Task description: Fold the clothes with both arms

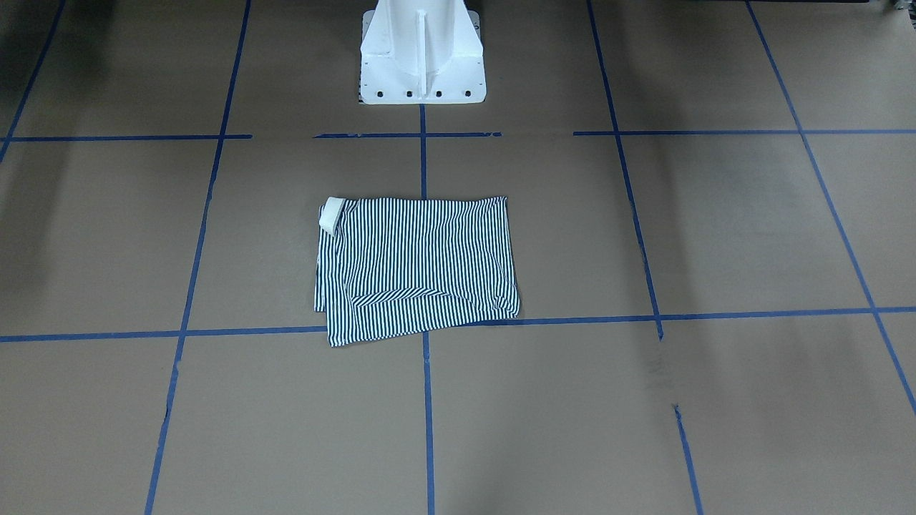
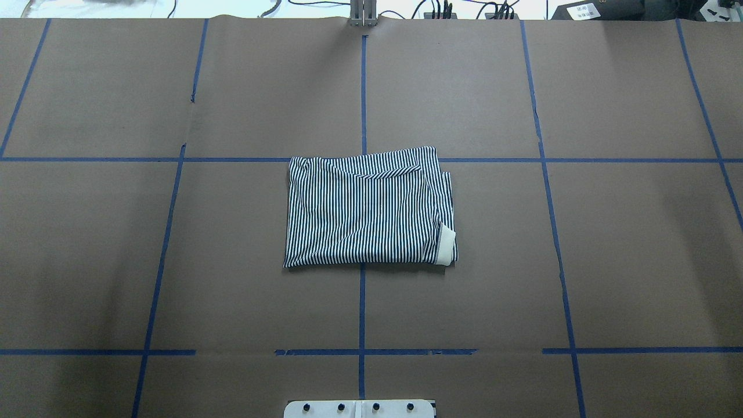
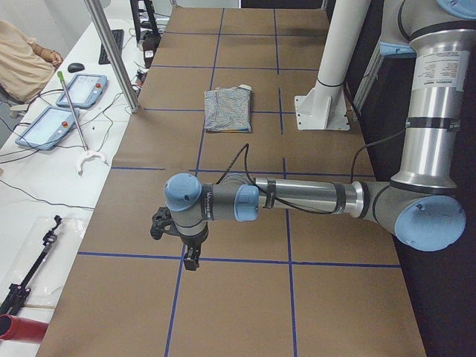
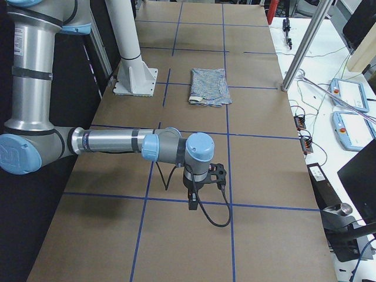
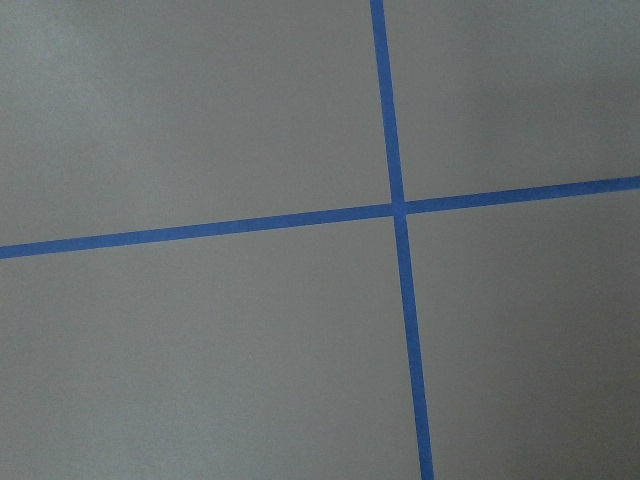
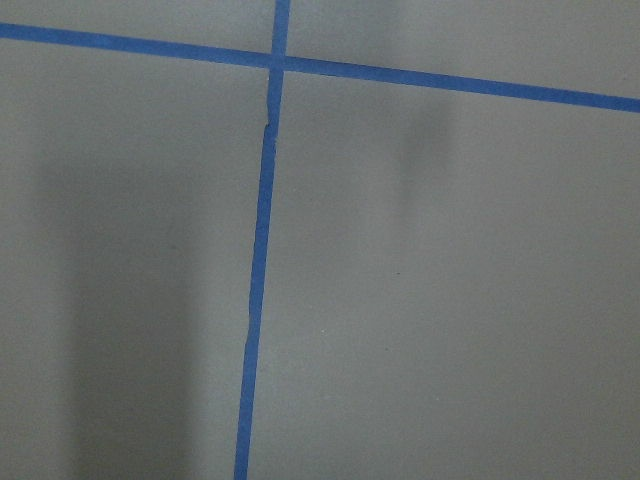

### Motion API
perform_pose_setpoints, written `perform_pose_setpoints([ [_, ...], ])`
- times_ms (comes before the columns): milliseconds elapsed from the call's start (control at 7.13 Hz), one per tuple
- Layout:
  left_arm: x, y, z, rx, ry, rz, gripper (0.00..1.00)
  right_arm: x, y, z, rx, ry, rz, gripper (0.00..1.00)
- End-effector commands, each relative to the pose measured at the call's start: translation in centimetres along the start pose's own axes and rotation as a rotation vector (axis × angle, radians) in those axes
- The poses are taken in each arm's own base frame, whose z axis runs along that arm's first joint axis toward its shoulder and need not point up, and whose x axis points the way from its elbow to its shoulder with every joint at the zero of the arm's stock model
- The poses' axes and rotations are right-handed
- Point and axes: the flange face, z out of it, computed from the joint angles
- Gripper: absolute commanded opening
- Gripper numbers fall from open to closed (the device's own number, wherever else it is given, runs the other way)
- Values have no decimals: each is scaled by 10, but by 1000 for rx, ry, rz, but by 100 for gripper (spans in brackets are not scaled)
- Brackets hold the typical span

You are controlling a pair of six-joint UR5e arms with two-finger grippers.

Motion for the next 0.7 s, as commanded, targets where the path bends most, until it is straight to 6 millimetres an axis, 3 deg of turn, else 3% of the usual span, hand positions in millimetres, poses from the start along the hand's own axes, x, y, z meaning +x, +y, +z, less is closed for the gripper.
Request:
perform_pose_setpoints([
  [0, -1, 0, 1, -3, 0, -1, 100, 2, 1, 3, -5, -2, 4, 100],
  [561, -2, 2, 2, -5, -1, -3, 100, 2, 1, 6, -8, -25, 9, 100],
])
